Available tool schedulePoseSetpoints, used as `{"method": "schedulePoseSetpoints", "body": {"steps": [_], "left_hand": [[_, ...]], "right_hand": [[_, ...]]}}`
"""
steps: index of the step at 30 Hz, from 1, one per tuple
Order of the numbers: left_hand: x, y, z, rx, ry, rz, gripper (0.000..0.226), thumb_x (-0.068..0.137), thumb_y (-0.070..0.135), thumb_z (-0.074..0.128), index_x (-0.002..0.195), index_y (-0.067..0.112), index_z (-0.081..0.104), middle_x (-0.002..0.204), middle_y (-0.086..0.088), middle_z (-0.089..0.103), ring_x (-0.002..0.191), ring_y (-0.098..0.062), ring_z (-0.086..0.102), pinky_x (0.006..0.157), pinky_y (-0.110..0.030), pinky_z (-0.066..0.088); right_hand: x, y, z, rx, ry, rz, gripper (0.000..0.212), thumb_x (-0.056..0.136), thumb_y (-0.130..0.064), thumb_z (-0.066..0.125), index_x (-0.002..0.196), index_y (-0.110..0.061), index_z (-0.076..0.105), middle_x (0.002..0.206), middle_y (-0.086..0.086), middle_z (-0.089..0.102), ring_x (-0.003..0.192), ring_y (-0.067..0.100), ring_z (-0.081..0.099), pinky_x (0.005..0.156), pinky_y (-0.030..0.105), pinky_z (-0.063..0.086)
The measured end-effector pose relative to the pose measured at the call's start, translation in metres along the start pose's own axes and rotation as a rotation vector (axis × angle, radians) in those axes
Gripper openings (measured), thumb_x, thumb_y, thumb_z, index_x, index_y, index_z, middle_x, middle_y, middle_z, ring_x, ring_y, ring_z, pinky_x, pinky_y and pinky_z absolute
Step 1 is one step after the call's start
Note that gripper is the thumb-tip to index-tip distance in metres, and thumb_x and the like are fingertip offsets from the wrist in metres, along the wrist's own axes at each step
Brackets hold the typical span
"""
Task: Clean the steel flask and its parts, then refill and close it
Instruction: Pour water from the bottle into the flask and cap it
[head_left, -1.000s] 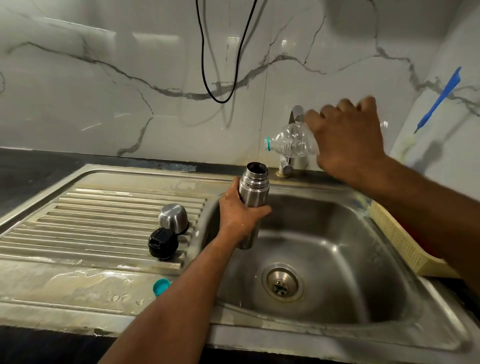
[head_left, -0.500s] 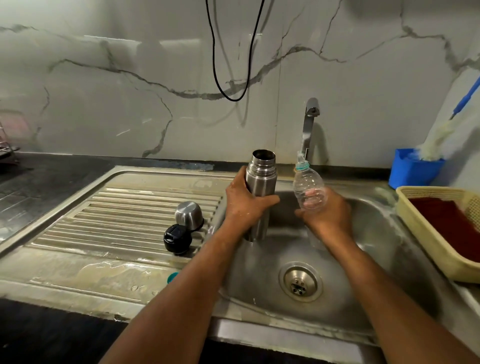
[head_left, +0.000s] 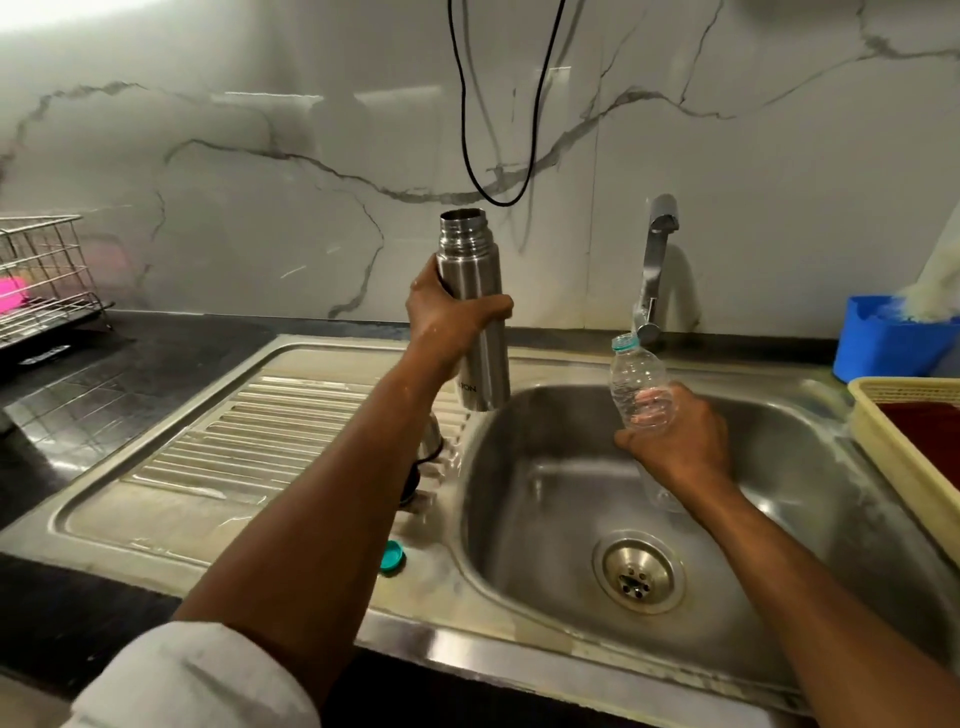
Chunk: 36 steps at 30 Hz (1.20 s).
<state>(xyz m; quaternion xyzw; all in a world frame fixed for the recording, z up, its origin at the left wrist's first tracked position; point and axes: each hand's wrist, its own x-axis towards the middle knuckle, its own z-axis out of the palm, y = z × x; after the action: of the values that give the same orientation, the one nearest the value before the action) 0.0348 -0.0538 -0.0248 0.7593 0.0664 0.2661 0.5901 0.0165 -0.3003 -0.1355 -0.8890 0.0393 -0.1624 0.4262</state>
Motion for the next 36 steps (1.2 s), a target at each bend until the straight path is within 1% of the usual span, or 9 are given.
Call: {"method": "schedulePoseSetpoints", "body": {"steps": [5, 10, 13, 17, 23, 26, 29, 33, 36], "left_hand": [[0.022, -0.008, -0.019, 0.027, 0.042, -0.042, 0.064, 0.068, 0.007, 0.093, 0.112, 0.031, 0.052, 0.103, 0.010, 0.061, 0.101, -0.014, 0.062, 0.094, -0.036, 0.053], [0.031, -0.028, -0.031, 0.050, 0.036, -0.076, 0.064, 0.068, 0.005, 0.092, 0.115, 0.029, 0.055, 0.103, 0.009, 0.062, 0.091, -0.004, 0.059, 0.083, -0.030, 0.050], [0.032, -0.037, -0.034, 0.045, 0.036, -0.080, 0.063, 0.069, 0.004, 0.092, 0.116, 0.027, 0.056, 0.102, 0.008, 0.062, 0.091, -0.004, 0.059, 0.084, -0.031, 0.052], [0.033, -0.042, -0.039, 0.036, 0.037, -0.075, 0.065, 0.069, 0.004, 0.092, 0.116, 0.028, 0.055, 0.103, 0.009, 0.062, 0.092, -0.004, 0.059, 0.076, -0.024, 0.048], [0.032, -0.048, -0.048, 0.102, 0.005, -0.053, 0.079, 0.064, 0.011, 0.099, 0.128, 0.025, 0.054, 0.112, 0.006, 0.064, 0.103, -0.014, 0.064, 0.092, -0.037, 0.057], [0.027, -0.042, -0.055, 0.172, -0.019, -0.074, 0.100, 0.061, 0.020, 0.102, 0.143, 0.023, 0.044, 0.130, -0.002, 0.063, 0.124, -0.026, 0.062, 0.105, -0.045, 0.055], [0.009, -0.029, -0.064, 0.285, 0.037, -0.049, 0.119, 0.060, 0.026, 0.103, 0.155, 0.025, 0.032, 0.148, -0.008, 0.054, 0.137, -0.028, 0.053, 0.113, -0.050, 0.049], [-0.042, -0.012, -0.073, 0.515, 0.056, 0.109, 0.103, 0.062, 0.033, 0.101, 0.146, 0.027, 0.042, 0.141, -0.002, 0.053, 0.129, -0.022, 0.054, 0.106, -0.042, 0.053], [-0.089, -0.004, -0.082, 0.604, -0.028, 0.160, 0.078, 0.068, 0.038, 0.098, 0.131, 0.028, 0.054, 0.119, 0.006, 0.059, 0.108, -0.016, 0.061, 0.083, -0.026, 0.052]], "right_hand": [[0.003, 0.002, 0.001, -0.022, -0.004, -0.001, 0.054, 0.068, -0.022, 0.093, 0.113, -0.016, 0.066, 0.093, 0.002, 0.064, 0.081, 0.022, 0.062, 0.068, 0.026, 0.045], [0.003, 0.004, 0.004, -0.037, -0.004, -0.015, 0.054, 0.064, -0.024, 0.095, 0.111, -0.018, 0.067, 0.095, 0.004, 0.069, 0.083, 0.025, 0.065, 0.072, 0.030, 0.051], [0.003, 0.003, 0.003, -0.035, -0.009, -0.027, 0.054, 0.065, -0.023, 0.095, 0.111, -0.017, 0.068, 0.091, 0.001, 0.066, 0.081, 0.024, 0.064, 0.071, 0.029, 0.049], [0.001, 0.002, 0.003, -0.028, -0.012, -0.030, 0.054, 0.066, -0.021, 0.095, 0.112, -0.015, 0.067, 0.091, 0.002, 0.065, 0.079, 0.022, 0.062, 0.069, 0.027, 0.046], [-0.002, -0.002, 0.000, -0.012, -0.023, -0.042, 0.054, 0.066, -0.018, 0.095, 0.113, -0.013, 0.068, 0.089, 0.000, 0.062, 0.079, 0.020, 0.059, 0.069, 0.026, 0.043], [-0.003, -0.003, 0.000, -0.008, -0.030, -0.032, 0.055, 0.067, -0.018, 0.096, 0.114, -0.013, 0.068, 0.093, 0.004, 0.066, 0.081, 0.021, 0.060, 0.071, 0.026, 0.044], [-0.006, -0.007, 0.000, 0.008, -0.039, -0.038, 0.056, 0.067, -0.018, 0.095, 0.115, -0.013, 0.067, 0.098, 0.006, 0.068, 0.083, 0.021, 0.061, 0.070, 0.028, 0.045], [-0.014, -0.014, -0.001, 0.006, -0.068, -0.042, 0.058, 0.069, -0.016, 0.093, 0.120, -0.011, 0.065, 0.098, 0.004, 0.063, 0.086, 0.021, 0.059, 0.072, 0.028, 0.043], [-0.018, -0.016, -0.003, 0.011, -0.079, -0.058, 0.061, 0.069, -0.016, 0.094, 0.123, -0.009, 0.064, 0.107, 0.010, 0.067, 0.088, 0.021, 0.057, 0.074, 0.028, 0.042]]}}
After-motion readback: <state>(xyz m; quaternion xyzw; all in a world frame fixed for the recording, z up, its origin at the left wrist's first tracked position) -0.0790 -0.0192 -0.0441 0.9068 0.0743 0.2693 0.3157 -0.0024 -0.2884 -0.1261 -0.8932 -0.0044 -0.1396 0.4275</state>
